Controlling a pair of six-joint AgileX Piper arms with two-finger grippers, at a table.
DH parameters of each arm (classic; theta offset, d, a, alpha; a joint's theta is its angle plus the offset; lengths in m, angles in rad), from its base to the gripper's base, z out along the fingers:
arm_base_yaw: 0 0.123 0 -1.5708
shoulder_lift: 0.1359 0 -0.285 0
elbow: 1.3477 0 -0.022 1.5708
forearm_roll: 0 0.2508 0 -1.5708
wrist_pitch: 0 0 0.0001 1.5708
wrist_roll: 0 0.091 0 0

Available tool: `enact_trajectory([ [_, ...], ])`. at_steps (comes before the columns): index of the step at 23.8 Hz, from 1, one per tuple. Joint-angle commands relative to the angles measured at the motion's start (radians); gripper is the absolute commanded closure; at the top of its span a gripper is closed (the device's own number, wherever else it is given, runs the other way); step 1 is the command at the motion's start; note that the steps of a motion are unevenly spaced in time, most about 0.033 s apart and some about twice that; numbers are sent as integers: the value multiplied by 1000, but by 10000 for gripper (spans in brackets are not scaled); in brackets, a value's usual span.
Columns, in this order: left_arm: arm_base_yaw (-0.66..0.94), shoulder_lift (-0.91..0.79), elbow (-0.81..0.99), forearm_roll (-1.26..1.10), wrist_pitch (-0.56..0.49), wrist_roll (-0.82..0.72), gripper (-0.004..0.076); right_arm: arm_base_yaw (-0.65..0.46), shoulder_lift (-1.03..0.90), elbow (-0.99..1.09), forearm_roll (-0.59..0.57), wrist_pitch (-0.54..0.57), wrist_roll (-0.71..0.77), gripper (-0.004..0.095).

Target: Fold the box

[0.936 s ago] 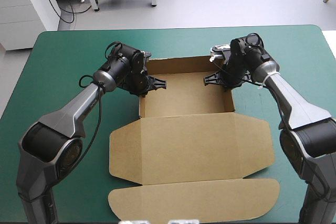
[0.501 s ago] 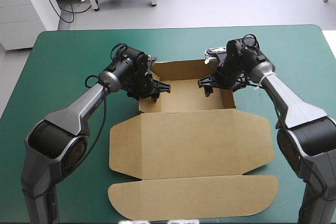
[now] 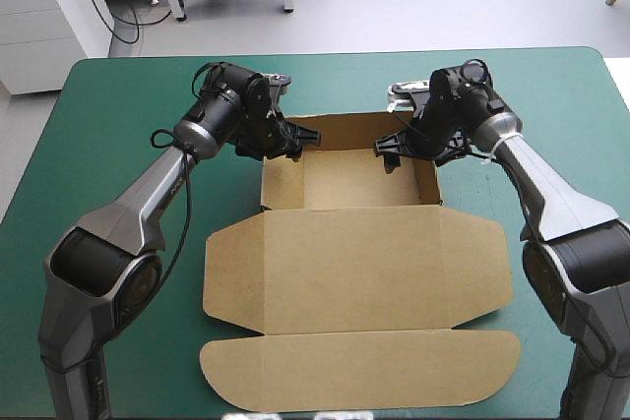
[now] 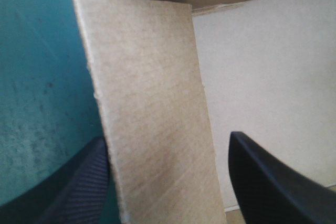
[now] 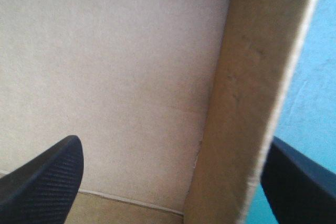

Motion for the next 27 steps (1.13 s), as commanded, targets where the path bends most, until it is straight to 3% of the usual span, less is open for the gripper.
enact_trajectory([
  [1,1,-95,-76,-6,35,14,265,-43,-127,-92,0,-17,-1,73],
  [4,1,-143,-130,-8,35,124,334,-68,-210,-105,-15,-17,-13,73],
  [6,1,-179,-133,-15,35,175,438,-74,-251,-105,-41,-17,-12,73],
  [8,1,-243,-133,-17,37,191,695,-74,-320,-105,-54,-17,-26,73],
  [9,1,-272,-133,-23,37,212,724,-74,-349,-105,-44,-17,-33,73],
  [14,1,-446,-79,-71,37,248,731,-72,-458,-105,-48,-17,-51,73],
  [23,1,-839,349,-92,37,274,731,-72,-428,-105,-67,-17,-51,73],
  [27,1,-992,521,-89,35,274,731,-72,-355,-105,-23,-17,-51,73],
])
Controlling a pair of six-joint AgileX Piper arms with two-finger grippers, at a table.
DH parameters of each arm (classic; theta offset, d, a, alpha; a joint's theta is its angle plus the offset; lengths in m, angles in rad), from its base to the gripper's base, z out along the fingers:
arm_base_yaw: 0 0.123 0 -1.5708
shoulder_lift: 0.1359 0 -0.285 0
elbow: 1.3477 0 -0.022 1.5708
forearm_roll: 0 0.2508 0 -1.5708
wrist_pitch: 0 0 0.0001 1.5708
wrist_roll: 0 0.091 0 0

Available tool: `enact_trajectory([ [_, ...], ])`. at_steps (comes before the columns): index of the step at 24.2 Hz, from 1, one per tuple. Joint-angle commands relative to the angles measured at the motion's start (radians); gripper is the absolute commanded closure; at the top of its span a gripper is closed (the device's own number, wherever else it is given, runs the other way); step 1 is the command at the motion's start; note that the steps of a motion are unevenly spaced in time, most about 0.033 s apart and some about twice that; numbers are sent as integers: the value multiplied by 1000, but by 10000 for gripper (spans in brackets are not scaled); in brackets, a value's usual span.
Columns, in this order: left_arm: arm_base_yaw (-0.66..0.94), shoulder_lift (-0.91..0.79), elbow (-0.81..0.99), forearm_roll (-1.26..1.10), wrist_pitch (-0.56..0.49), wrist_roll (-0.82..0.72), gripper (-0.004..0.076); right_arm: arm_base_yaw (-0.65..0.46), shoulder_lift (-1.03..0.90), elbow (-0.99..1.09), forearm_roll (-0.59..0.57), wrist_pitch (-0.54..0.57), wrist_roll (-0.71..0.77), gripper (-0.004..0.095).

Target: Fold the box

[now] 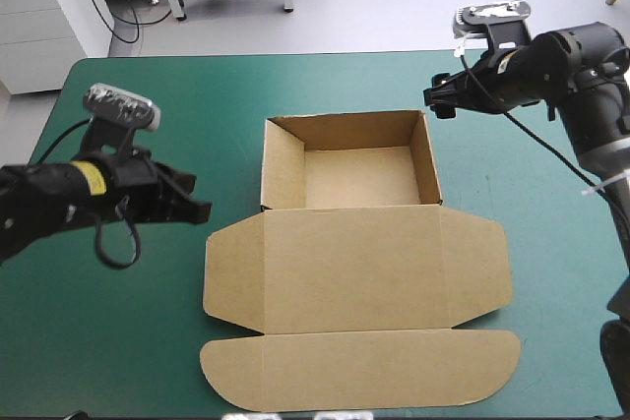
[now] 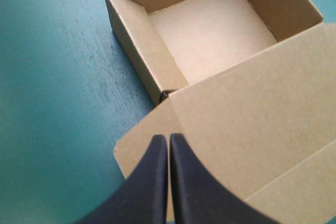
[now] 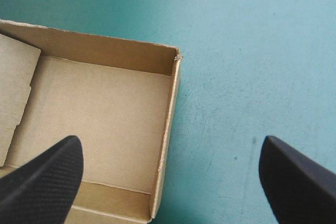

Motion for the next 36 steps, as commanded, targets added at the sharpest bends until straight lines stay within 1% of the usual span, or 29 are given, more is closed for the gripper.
enact_trajectory([
  [1,-1,-140,117,-12,20,-8,731,-4,42,-31,38,-47,-11,73],
  [2,-1,-192,182,0,20,-8,731,-4,82,-31,38,-47,-11,73],
  [3,-1,-215,208,12,20,-8,731,-4,105,-31,38,-47,-11,73],
  [4,-1,-263,278,24,7,-8,731,-4,151,-31,38,-47,-16,74],
  [5,-1,-283,308,24,-5,-8,731,-4,169,-31,38,-47,-21,73],
  [7,-1,-336,387,24,-50,-9,731,0,209,-31,38,-47,-21,73],
  [8,-1,-384,459,24,-89,-9,731,8,248,-31,38,-47,-21,73],
  [10,-1,-456,565,24,-122,-9,731,30,296,-31,31,-47,-21,73],
  [13,-1,-526,658,22,-125,-9,731,45,334,-22,18,-47,-11,73],
  [14,-1,-549,686,19,-125,-9,731,45,341,10,20,-47,-5,73],
  [16,-1,-578,706,19,-125,-9,731,45,343,78,18,-49,-11,73],
  [19,-1,-591,706,19,-134,-9,731,45,343,114,23,-80,-5,73],
  [23,-1,-597,706,19,-158,-9,731,45,343,118,58,-89,-3,73],
  [31,-1,-597,706,19,-161,-9,731,45,343,118,54,-85,7,74],
  [33,-1,-597,706,19,-161,-9,731,45,343,118,53,-81,13,98],
  [34,-1,-597,706,19,-161,-9,731,45,343,116,53,-77,13,130],
  [36,-1,-597,706,19,-161,-9,731,45,343,116,53,-65,15,241],
])
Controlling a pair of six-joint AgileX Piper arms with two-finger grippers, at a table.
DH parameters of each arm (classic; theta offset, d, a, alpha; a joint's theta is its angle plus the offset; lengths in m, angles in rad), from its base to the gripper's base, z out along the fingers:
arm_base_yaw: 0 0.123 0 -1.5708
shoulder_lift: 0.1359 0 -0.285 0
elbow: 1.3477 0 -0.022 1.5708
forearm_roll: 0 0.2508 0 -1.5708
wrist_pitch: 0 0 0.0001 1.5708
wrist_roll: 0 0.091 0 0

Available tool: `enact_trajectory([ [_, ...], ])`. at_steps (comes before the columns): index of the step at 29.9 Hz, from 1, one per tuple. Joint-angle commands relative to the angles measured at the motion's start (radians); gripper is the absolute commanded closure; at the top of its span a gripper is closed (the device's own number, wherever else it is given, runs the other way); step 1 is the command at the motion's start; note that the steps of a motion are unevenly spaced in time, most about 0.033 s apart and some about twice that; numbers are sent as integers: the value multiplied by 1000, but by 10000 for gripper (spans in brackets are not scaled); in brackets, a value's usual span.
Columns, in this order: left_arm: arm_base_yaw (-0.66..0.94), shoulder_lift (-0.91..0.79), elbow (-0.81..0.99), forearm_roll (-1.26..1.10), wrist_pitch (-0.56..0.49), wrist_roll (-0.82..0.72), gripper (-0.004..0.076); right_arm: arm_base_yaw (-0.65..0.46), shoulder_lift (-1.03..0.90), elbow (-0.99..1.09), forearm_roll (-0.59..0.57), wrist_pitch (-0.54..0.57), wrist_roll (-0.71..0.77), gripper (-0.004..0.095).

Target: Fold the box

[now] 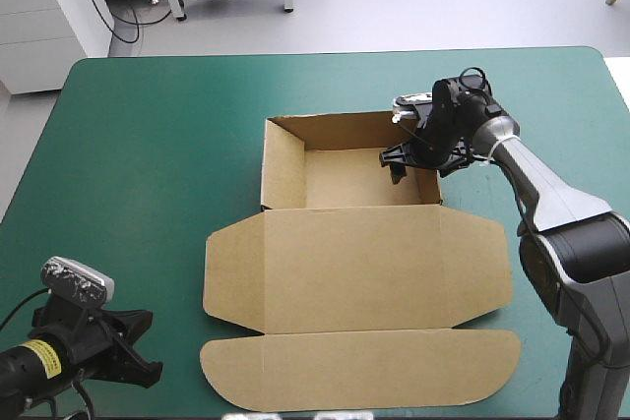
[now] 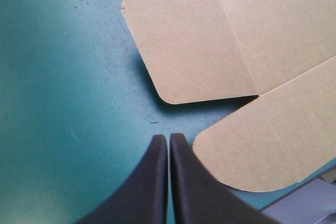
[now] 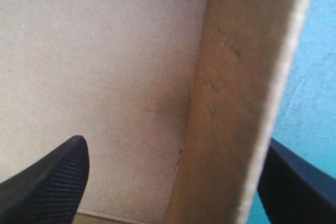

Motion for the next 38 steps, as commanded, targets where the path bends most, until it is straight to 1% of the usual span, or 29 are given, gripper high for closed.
enact_trajectory([
  [1,-1,5,-21,-10,-62,-7,731,-1,-60,-23,0,13,3,352],
  [2,-1,5,-21,-10,-62,-7,731,-1,-60,-23,0,19,0,494],
  [4,-1,5,-21,-12,-57,-7,731,-1,-60,-23,0,23,0,823],
  [5,-1,5,-21,-12,-54,-7,731,-1,-60,-23,-2,23,3,926],
  [6,-1,5,-21,-10,-50,-7,731,-1,-60,-23,-2,23,8,908],
  [16,-1,5,-21,-10,-47,-4,731,-1,-80,-23,-15,23,8,910],
  [19,-1,5,-21,-10,-47,-4,731,-1,-104,-25,-66,23,-3,910],
  [24,-1,5,-21,-8,-47,7,731,-25,-202,-29,-208,23,-7,910],
  [28,-1,5,-21,-10,-47,15,731,-105,-283,-43,-305,23,-7,910],
  [31,-1,5,-21,-12,-47,15,731,-205,-331,-43,-381,23,-7,911],
  [33,-1,5,-21,-10,-47,15,731,-280,-342,-43,-410,21,-23,911],
  [35,-1,5,-21,-4,-47,15,731,-379,-345,-43,-396,1,-8,910],
  [38,-1,5,-21,0,-47,15,731,-515,-331,-43,-318,-41,-23,910],
])
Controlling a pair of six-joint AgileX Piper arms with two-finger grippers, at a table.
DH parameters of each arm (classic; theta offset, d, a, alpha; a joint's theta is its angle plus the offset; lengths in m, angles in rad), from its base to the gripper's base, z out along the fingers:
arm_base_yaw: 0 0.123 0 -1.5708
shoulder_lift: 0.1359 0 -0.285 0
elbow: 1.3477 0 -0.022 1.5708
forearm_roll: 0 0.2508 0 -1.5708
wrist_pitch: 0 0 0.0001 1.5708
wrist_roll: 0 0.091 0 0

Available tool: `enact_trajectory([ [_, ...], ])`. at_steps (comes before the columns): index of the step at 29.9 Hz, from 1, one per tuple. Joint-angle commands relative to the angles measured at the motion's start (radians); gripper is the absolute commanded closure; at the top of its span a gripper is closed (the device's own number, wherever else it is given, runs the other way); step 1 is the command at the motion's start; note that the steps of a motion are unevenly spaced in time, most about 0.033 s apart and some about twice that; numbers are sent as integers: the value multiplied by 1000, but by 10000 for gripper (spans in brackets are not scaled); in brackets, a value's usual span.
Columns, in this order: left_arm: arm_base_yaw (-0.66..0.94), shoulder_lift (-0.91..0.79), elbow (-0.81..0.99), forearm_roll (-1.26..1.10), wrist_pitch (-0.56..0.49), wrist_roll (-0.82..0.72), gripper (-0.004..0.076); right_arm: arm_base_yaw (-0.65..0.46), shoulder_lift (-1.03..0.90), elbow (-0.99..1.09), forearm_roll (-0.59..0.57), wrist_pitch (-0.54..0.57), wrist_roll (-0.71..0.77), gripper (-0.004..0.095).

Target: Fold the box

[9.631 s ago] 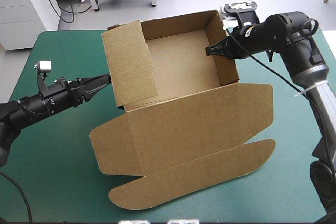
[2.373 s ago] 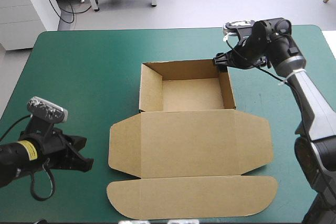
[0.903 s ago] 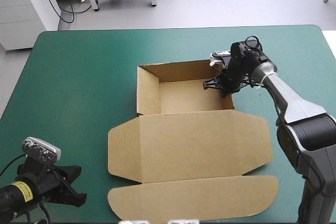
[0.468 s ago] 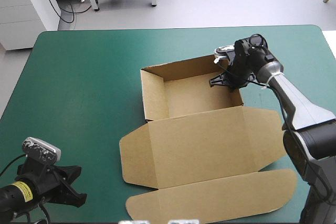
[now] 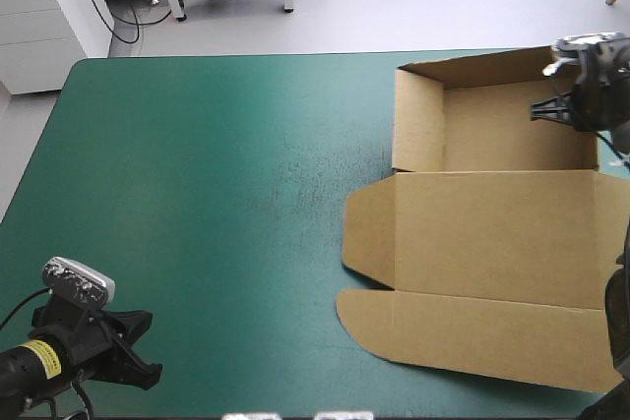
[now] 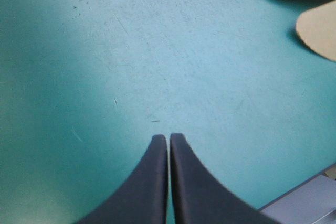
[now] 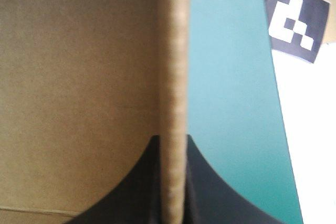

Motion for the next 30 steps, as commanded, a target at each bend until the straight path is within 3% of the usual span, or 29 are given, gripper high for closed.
enact_trajectory([
  [1,-1,5,-22,-2,-52,-1,731,-139,-35,-32,50,-83,-13,910],
  [10,-1,5,-22,-2,-52,-1,731,-346,70,-32,97,-146,0,929],
  [17,-1,5,-22,1,-46,-1,731,-372,160,-32,98,-132,27,918],
  [19,-1,5,-22,1,-44,-1,731,-372,174,-32,100,-127,20,875],
  [23,-1,5,-22,1,-30,-1,731,-372,180,-32,131,-114,-34,627],
  [28,-1,5,-22,3,18,-1,731,-372,180,-32,173,-58,-79,21],
  [29,-1,5,-22,3,25,-1,731,-372,180,-34,167,-40,-77,-36],
  [30,-1,5,-22,3,25,-1,731,-372,180,-33,163,-23,-77,-31],
])
